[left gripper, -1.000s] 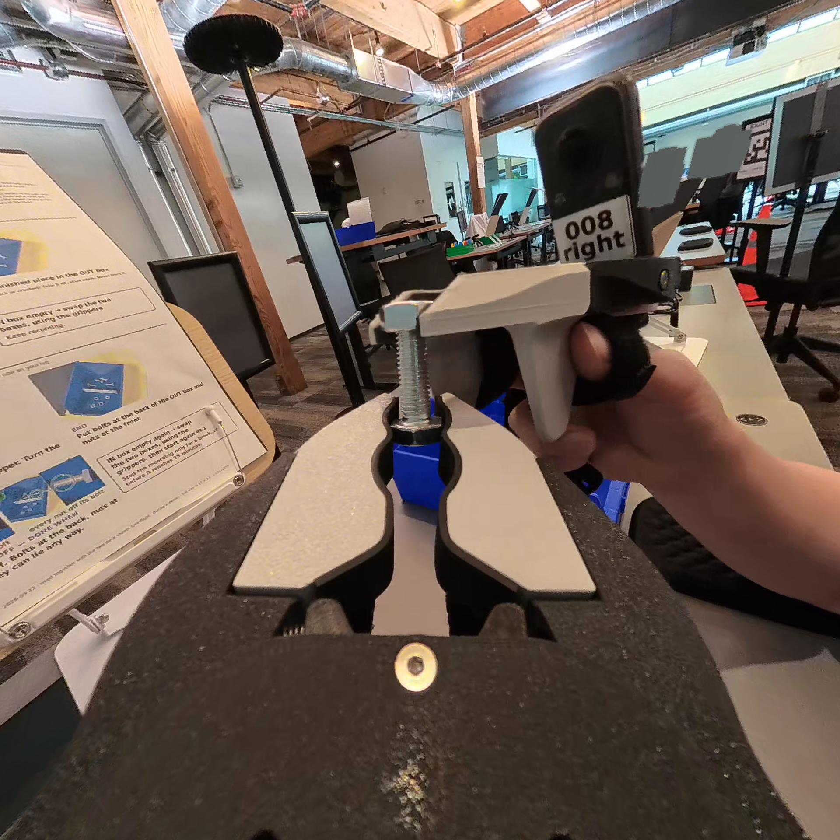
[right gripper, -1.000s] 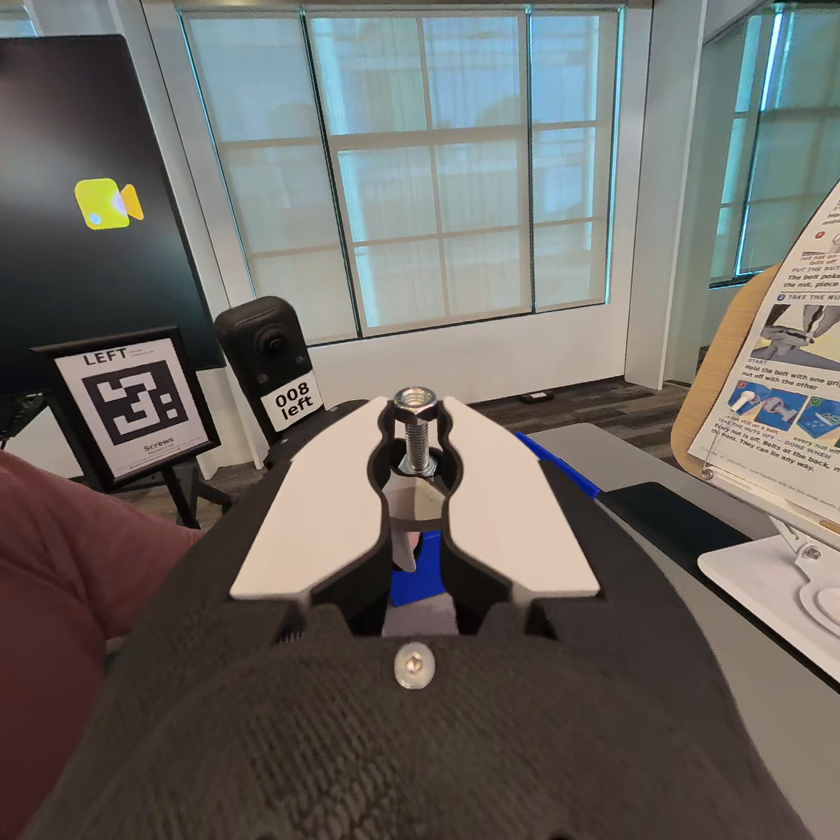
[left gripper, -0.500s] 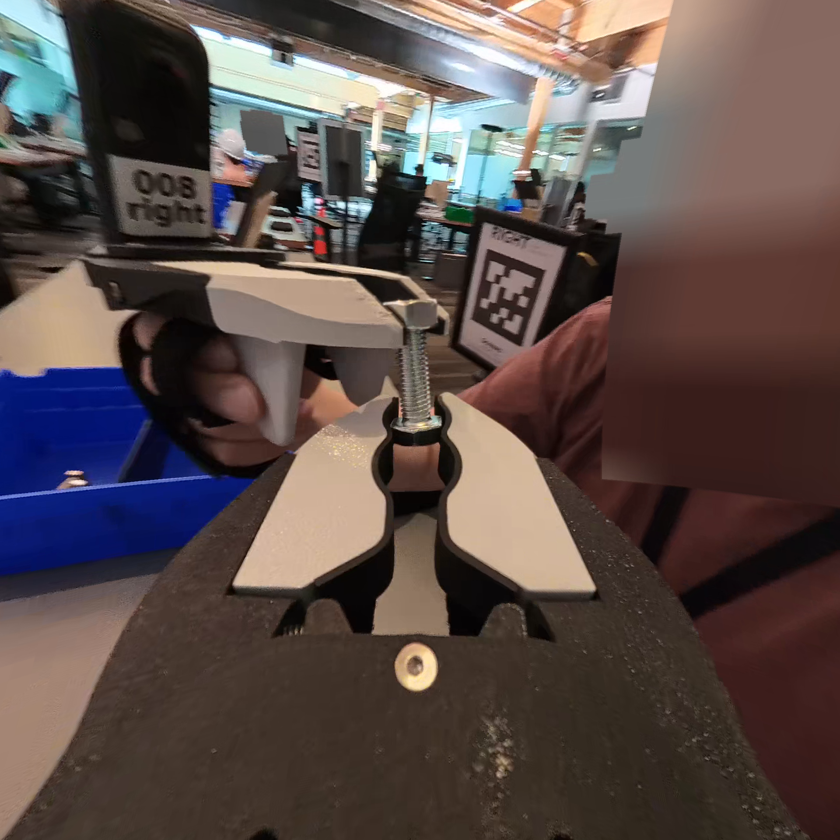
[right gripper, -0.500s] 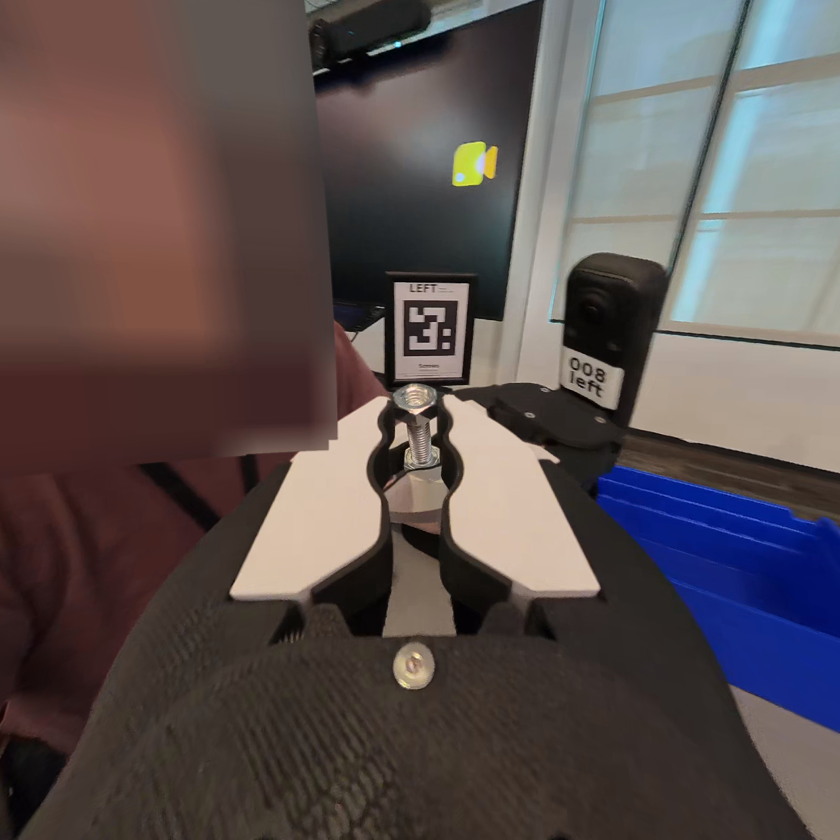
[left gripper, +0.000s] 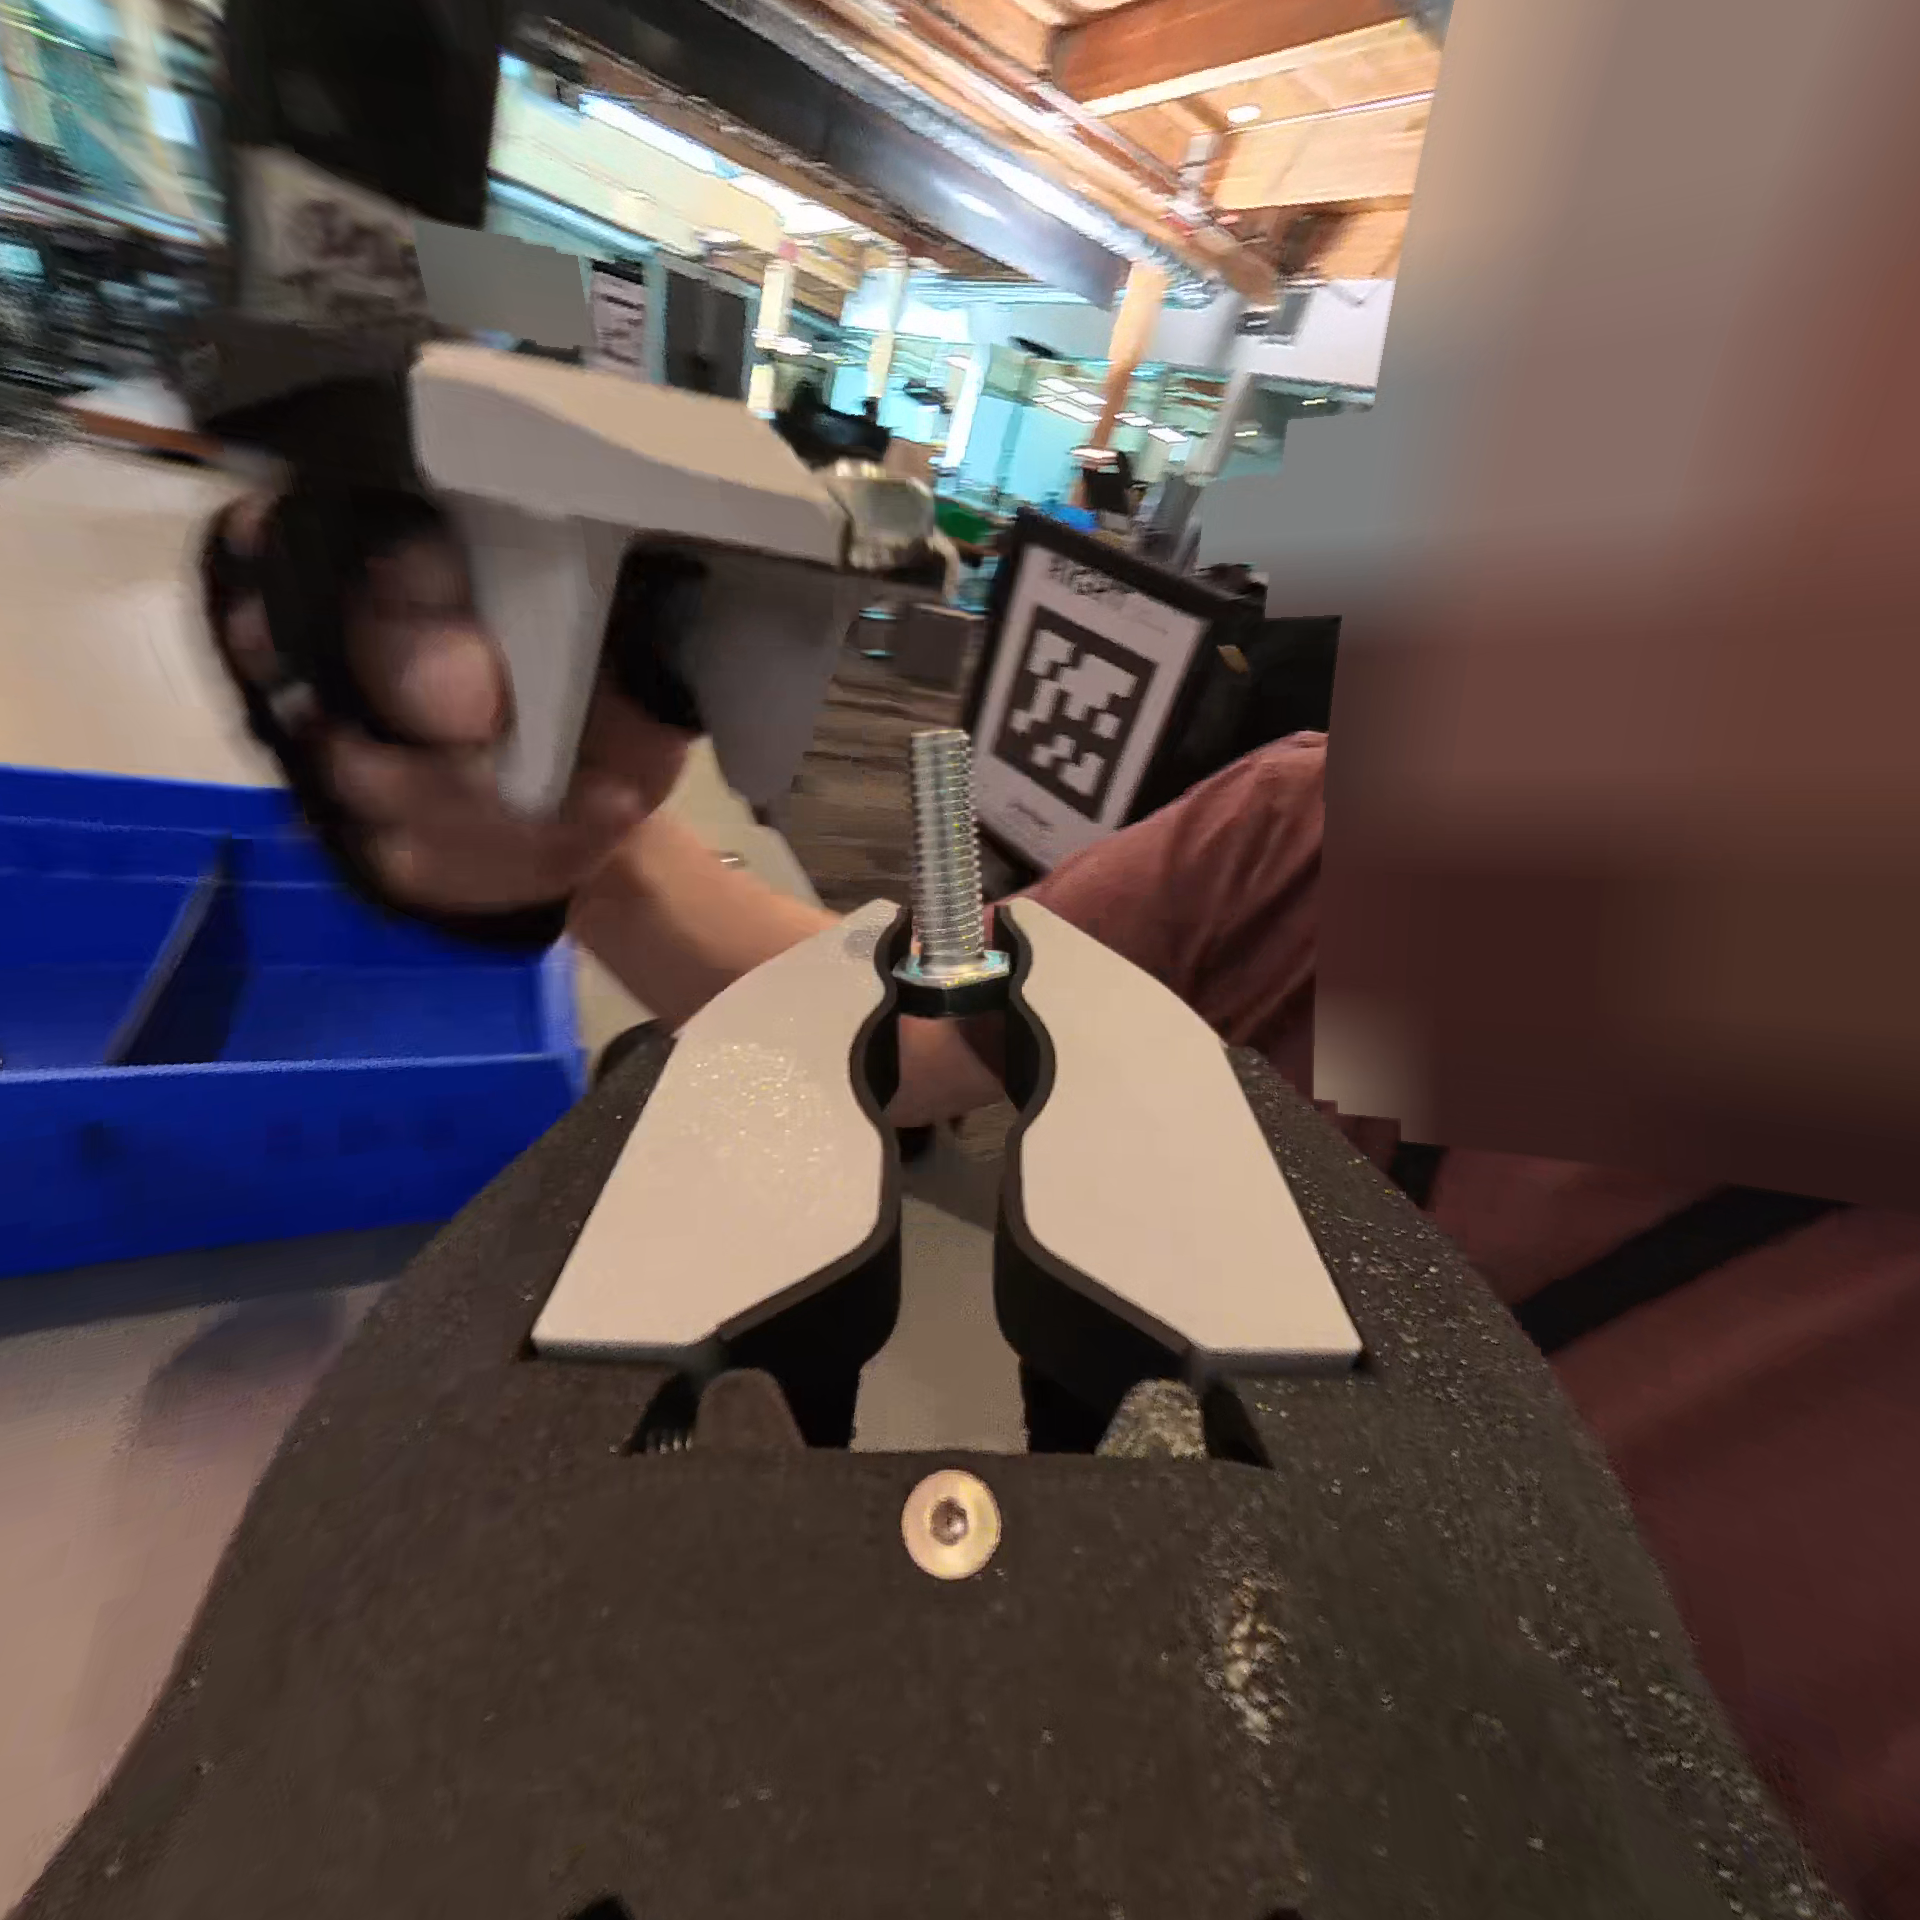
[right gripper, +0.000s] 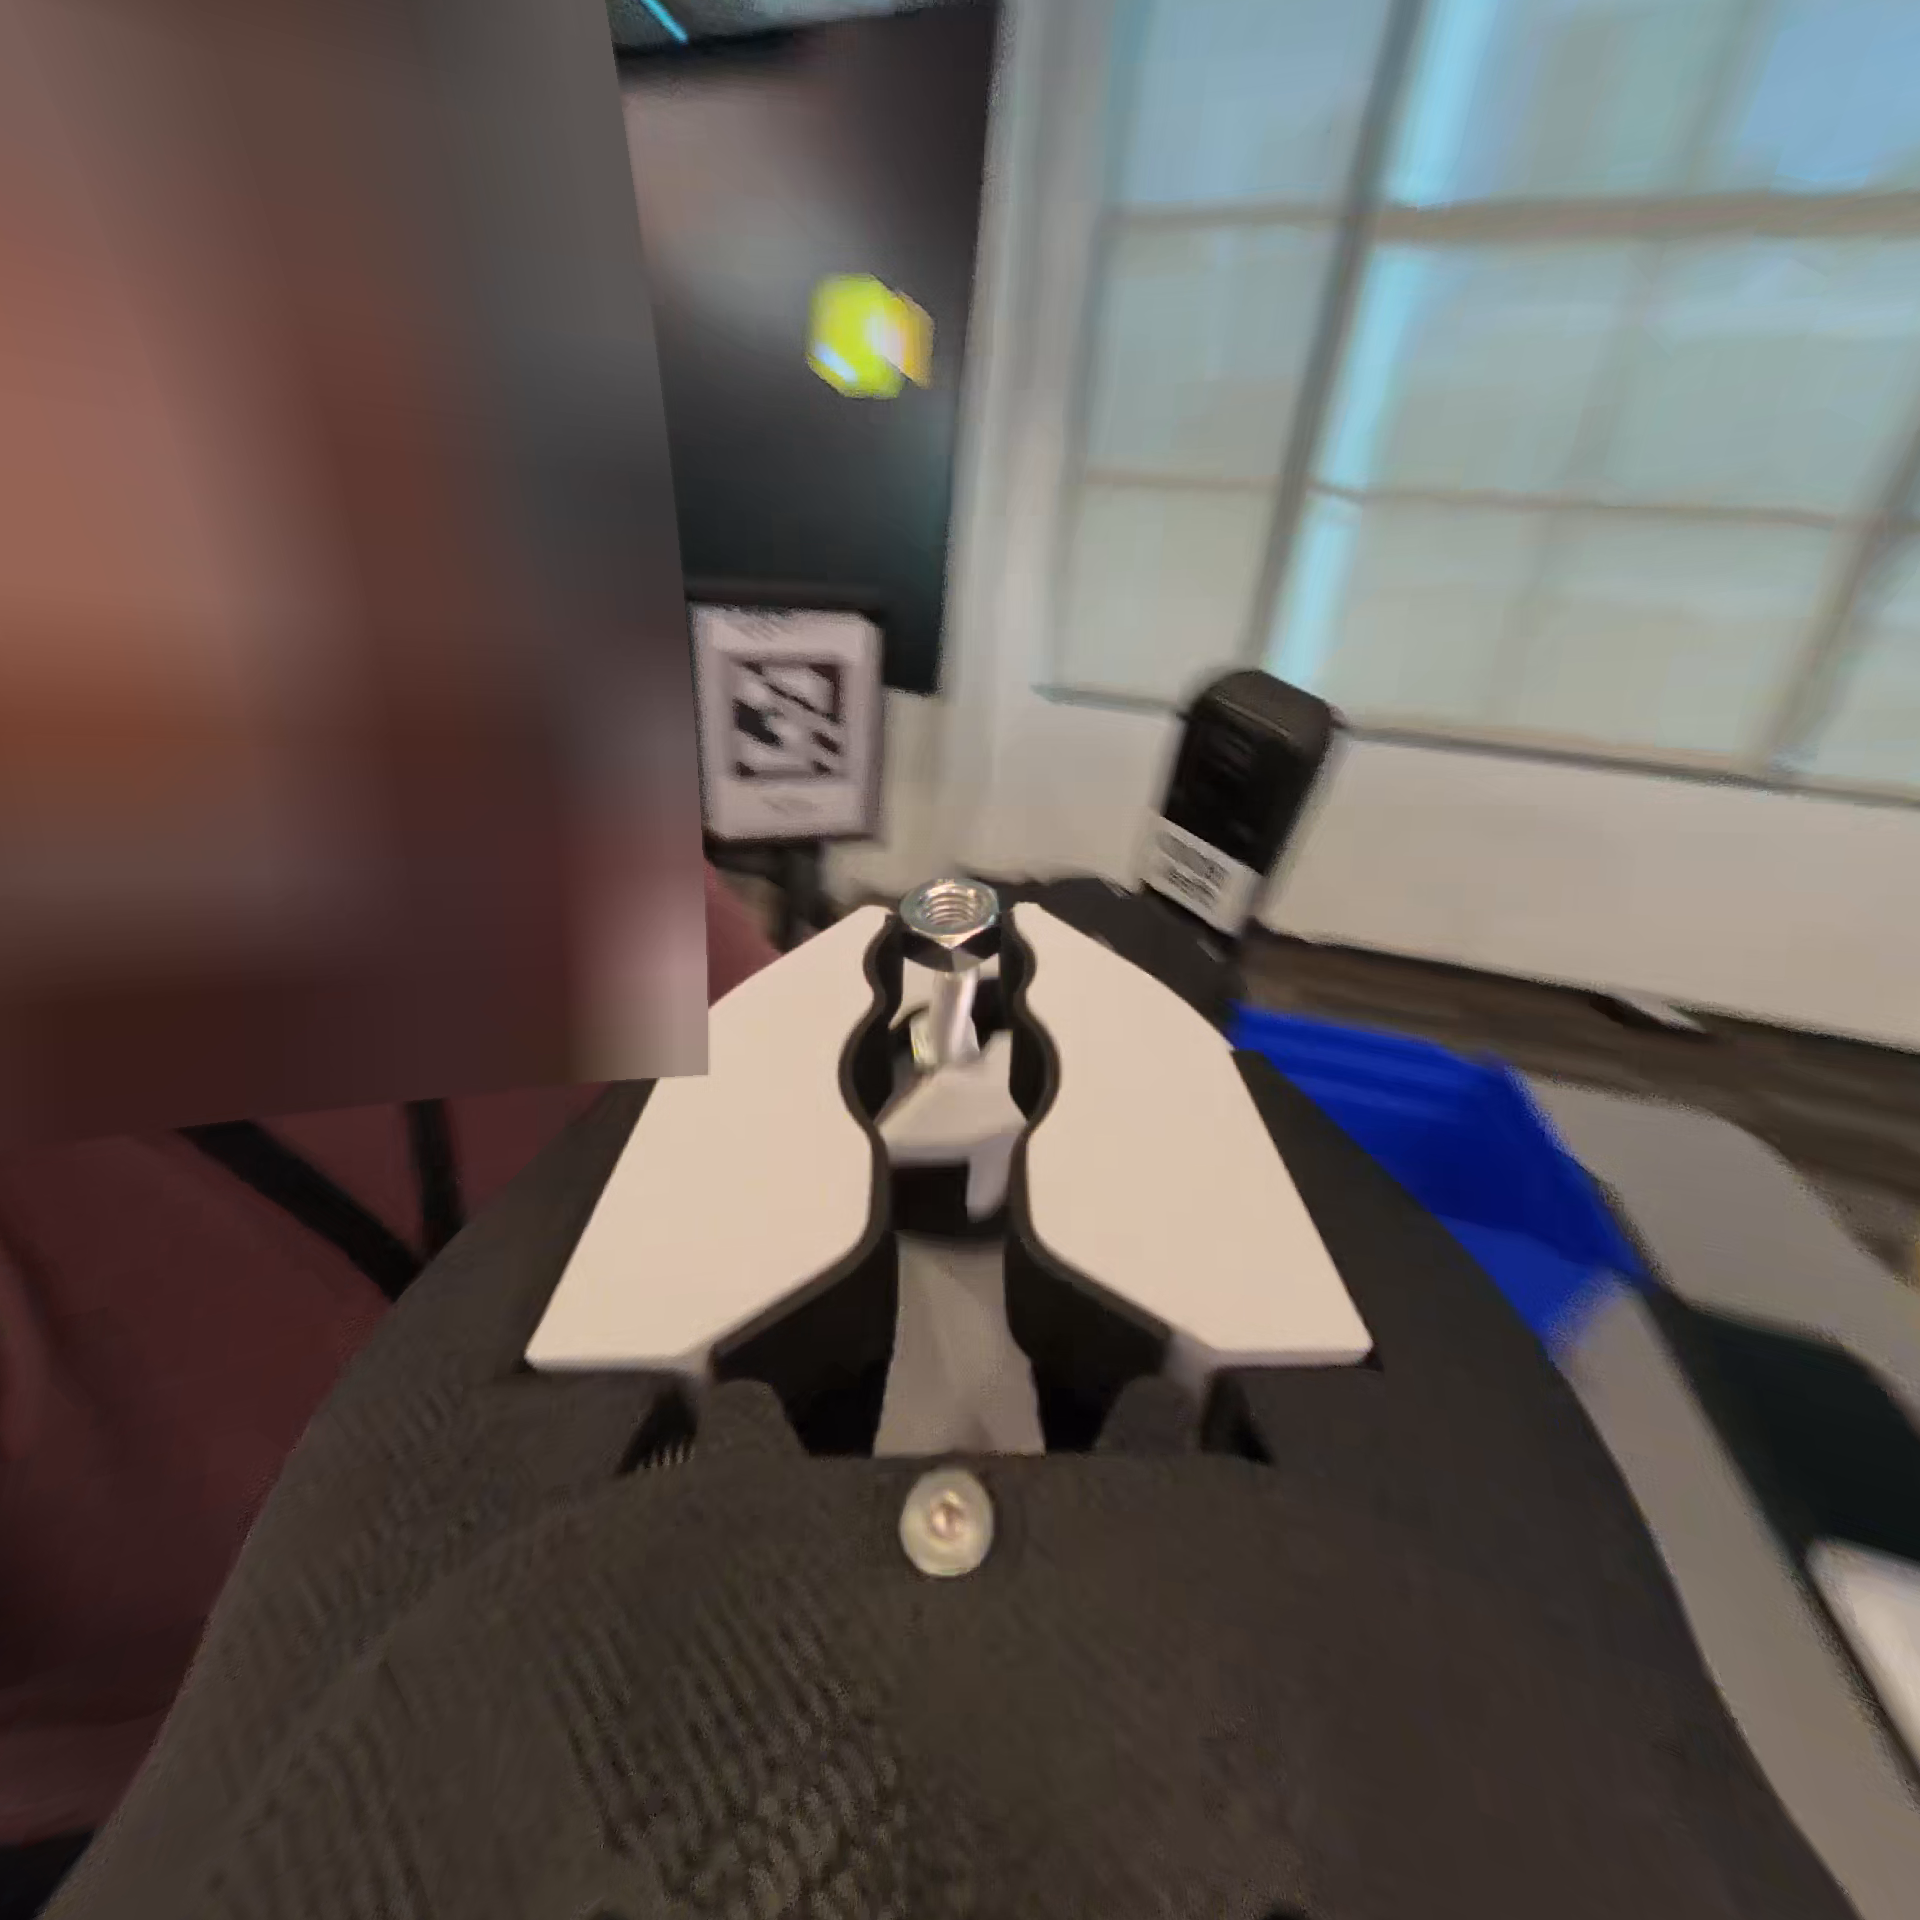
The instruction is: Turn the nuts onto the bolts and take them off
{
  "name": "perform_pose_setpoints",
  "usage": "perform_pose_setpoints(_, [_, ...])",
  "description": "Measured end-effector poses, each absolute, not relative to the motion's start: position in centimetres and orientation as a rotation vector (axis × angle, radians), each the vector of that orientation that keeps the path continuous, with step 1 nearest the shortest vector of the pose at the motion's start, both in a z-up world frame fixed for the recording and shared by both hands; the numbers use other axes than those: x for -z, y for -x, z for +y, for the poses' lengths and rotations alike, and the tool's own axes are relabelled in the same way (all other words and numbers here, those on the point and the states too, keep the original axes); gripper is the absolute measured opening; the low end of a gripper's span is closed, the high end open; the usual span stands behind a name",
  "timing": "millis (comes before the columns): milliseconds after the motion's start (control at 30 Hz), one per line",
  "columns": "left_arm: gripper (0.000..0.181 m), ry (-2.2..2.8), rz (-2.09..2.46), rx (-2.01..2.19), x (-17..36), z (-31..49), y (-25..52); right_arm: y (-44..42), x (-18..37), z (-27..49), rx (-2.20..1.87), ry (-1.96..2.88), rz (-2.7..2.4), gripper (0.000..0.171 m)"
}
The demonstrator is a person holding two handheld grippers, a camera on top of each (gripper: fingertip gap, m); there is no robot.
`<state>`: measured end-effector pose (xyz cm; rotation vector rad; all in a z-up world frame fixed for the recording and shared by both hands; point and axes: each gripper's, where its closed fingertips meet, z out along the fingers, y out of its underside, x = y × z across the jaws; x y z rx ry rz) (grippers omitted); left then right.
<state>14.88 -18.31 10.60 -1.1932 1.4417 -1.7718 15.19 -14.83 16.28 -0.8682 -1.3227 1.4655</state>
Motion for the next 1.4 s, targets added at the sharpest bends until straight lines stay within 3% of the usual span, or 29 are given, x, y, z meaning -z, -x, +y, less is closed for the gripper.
perform_pose_setpoints(33, [0.015,1.235,1.414,1.692,-10.5,-17.3,-14.8,-16.5,-16.1,-13.8,-1.3,0.984,-1.316,0.018])
perform_pose_setpoints(167, [0.015,1.342,1.336,1.359,-10.2,-13.8,-13.5,-26.8,-9.6,-8.2,-0.484,1.564,-1.266,0.018])
perform_pose_setpoints(233, [0.014,1.355,1.335,1.313,-10.4,-13.5,-12.9,-32.5,-5.0,-7.1,-0.32,1.857,-1.212,0.018])
perform_pose_setpoints(500, [0.014,1.35,1.293,1.232,-11.4,-12.6,-11.2,-38.8,8.6,-8.1,-0.527,2.553,-1.177,0.02])
perform_pose_setpoints(767, [0.014,1.346,1.229,1.196,-12.4,-11.5,-9.5,-38.6,12.7,-7.4,-0.659,2.756,-1.141,0.024])
perform_pose_setpoints(967, [0.014,1.378,1.184,1.152,-12.3,-10.3,-9.1,-38.5,9.1,-6.2,-0.573,2.578,-1.091,0.033])
perform_pose_setpoints(1133, [0.014,1.397,1.14,1.044,-11.2,-8.8,-10.6,-32.4,-2.0,-3.9,-0.387,1.973,-1.149,0.04])
perform_pose_setpoints(1267, [0.014,1.398,1.149,1.03,-10.4,-8.9,-12.0,-21.8,-12.6,-6.4,-0.731,1.402,-1.115,0.038])
perform_pose_setpoints(1400, [0.015,1.377,1.121,1.047,-10.6,-9.0,-12.6,-14.8,-16.0,-9.2,-1.188,1.204,-1.005,0.033])
